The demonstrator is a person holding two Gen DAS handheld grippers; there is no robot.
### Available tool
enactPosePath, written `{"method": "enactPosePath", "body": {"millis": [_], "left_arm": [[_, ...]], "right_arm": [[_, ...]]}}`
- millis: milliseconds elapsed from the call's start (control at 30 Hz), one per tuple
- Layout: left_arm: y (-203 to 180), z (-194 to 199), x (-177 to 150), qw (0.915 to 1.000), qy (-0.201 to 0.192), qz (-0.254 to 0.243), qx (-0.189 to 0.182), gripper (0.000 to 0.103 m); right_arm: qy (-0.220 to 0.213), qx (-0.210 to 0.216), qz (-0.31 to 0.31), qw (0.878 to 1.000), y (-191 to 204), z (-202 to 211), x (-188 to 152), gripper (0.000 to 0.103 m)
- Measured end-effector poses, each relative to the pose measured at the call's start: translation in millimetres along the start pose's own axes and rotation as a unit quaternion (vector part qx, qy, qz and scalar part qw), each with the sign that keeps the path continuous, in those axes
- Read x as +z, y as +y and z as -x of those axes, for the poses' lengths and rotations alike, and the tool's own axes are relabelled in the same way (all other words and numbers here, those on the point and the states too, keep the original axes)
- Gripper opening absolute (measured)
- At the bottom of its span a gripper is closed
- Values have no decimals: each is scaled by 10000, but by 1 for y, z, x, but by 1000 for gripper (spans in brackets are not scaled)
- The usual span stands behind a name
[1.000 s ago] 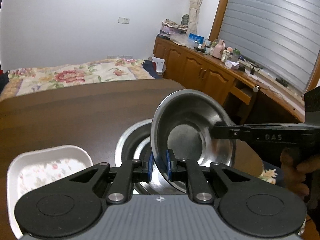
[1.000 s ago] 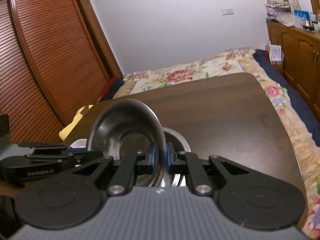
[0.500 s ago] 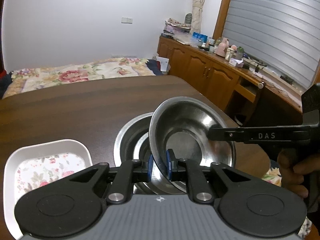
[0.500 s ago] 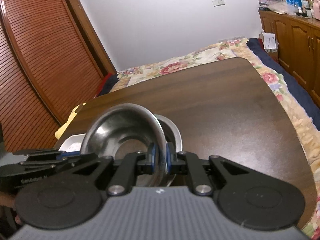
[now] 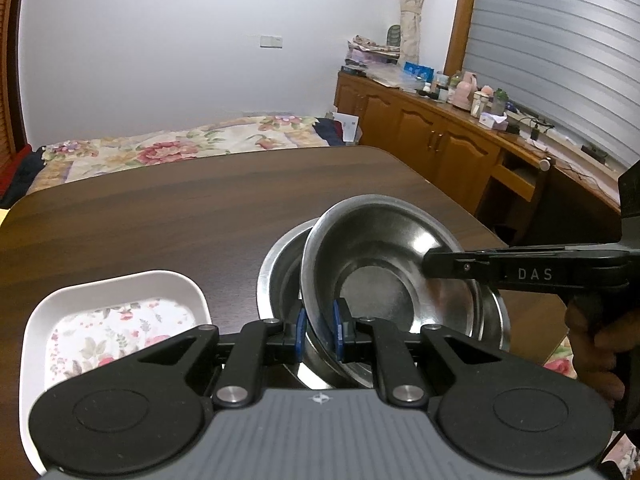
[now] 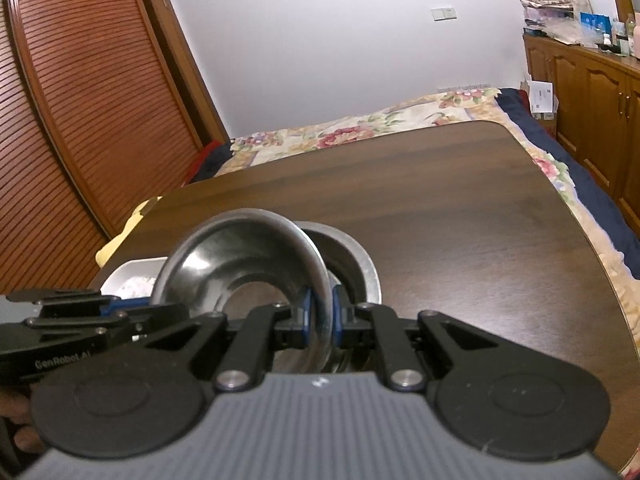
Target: Organize plates and bowls
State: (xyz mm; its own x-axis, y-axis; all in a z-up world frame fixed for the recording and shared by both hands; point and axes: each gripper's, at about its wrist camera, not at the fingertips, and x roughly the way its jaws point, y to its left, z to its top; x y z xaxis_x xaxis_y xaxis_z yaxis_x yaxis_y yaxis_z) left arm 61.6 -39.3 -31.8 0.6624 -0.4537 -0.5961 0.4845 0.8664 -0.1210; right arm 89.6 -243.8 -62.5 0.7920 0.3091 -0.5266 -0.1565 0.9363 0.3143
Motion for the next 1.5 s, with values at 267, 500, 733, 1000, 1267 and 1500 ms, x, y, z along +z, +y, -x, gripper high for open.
{"method": "enactPosePath", "body": {"millis": [267,500,733,1000,1267,1500], "left_arm": [[-1,-2,-4,9999,-86,-28,116,16],[-1,-1,-7,9994,-227,113,227,16],[0,3,-7,9991,-313,149,253,16],[0,20,-6,9964,-718,136,434,37],[0,22,-13,9942,-937,130,515,75],[1,16,-21,9939,-919,198,577,81]], "right_arm": [[-85,-178,402,9990,11,-1,0,15],[-189,-381,726,9965,17,-2,-2,15],[-306,-387,727,9961,15,-3,-2,15],[-667,-399,841,9934,14,10,0,15],[-808,-527,851,9917,9,13,-6,40],[-754,-587,723,9928,0,4,-15,47]]}}
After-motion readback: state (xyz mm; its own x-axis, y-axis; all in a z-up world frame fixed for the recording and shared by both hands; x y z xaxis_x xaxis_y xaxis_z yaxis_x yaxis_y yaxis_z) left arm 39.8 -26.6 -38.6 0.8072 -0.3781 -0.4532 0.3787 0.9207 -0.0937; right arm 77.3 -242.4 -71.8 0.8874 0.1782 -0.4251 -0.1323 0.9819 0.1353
